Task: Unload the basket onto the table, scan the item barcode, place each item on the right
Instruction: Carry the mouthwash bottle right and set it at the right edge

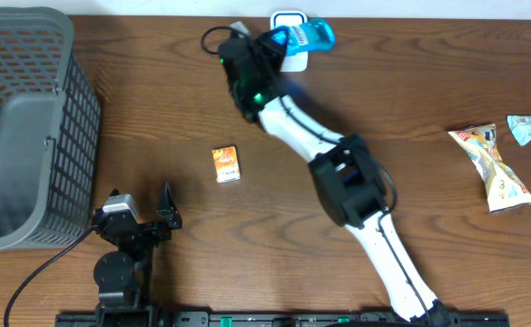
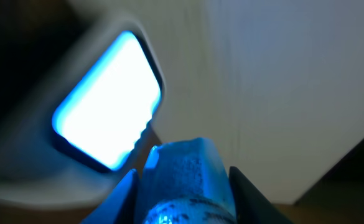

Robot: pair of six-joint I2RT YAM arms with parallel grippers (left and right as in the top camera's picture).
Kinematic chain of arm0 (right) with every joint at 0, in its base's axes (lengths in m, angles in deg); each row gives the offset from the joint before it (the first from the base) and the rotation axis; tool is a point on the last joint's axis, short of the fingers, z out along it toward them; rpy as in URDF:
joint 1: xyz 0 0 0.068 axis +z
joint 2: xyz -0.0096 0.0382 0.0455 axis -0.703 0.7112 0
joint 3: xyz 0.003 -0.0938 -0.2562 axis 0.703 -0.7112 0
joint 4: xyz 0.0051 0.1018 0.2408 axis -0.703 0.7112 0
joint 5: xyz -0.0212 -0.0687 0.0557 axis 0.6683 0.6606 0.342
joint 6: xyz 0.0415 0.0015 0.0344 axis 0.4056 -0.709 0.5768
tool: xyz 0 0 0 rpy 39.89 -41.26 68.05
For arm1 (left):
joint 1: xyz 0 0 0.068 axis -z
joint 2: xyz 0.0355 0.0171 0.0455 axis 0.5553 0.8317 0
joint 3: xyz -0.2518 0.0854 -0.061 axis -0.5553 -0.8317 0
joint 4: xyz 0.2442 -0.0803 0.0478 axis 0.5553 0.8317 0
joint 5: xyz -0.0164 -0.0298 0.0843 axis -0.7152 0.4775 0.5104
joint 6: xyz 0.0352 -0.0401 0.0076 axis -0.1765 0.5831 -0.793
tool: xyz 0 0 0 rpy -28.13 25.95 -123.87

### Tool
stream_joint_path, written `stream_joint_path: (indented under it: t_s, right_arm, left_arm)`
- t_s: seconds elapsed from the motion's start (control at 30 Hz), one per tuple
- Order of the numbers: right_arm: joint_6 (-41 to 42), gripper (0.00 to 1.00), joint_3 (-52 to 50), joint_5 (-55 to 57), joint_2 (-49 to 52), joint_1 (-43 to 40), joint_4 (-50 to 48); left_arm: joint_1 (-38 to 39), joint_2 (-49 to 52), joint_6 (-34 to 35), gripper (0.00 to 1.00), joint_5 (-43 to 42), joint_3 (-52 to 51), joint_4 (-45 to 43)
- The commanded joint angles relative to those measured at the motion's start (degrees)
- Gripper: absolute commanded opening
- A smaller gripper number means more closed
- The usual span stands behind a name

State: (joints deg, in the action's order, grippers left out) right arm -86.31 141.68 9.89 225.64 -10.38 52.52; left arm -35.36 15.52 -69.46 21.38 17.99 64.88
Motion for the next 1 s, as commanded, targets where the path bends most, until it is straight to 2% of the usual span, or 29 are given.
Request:
stream_joint_path:
  t_s: [0.0,0.17,0.33,0.47,0.67,0.73,0.77,0.9,0.93,0.97]
  right_arm:
    - [11.47,0.01,2.03,4.96,-9.31,-6.16,6.73]
    - [24.61,0.01,1.95,4.48,-9.79,-14.8,22.64]
    - [39.17,0.01,1.57,-4.92,-9.79,-24.98,38.03]
    - [44.17,0.01,1.55,-11.52,-9.79,-33.18,42.75]
    - [50.1,0.01,1.55,-19.19,-9.79,-41.27,47.21]
    - [51.3,0.13,1.55,-21.09,-9.81,-42.64,47.74]
    - [51.25,0.24,1.57,-21.79,-10.03,-42.91,47.87]
    - [51.45,0.9,1.66,-27.74,-12.83,-41.7,47.87]
    - [51.45,0.99,1.68,-30.27,-14.05,-41.0,47.87]
    - [51.45,0.99,1.68,-32.92,-15.41,-40.22,47.84]
  left_arm:
    - [-0.13,-0.04,0.5,0.98,0.33,-1.55,1.22]
    - [-0.13,-0.04,0.5,0.98,0.33,-1.55,1.22]
    - [-0.13,-0.04,0.5,0.98,0.33,-1.55,1.22]
    - [-0.13,-0.04,0.5,0.98,0.33,-1.55,1.22]
    - [-0.13,-0.04,0.5,0.98,0.33,-1.55,1.22]
    - [-0.13,-0.04,0.5,0.98,0.33,-1.55,1.22]
    - [-0.13,-0.04,0.5,0.98,0.33,-1.55,1.22]
    - [-0.13,-0.04,0.5,0.98,0.33,-1.55,1.22]
    - [-0.13,-0.04,0.5,0.98,0.33,-1.55,1.22]
    - [-0.13,-0.04,0.5,0.98,0.33,-1.55,1.22]
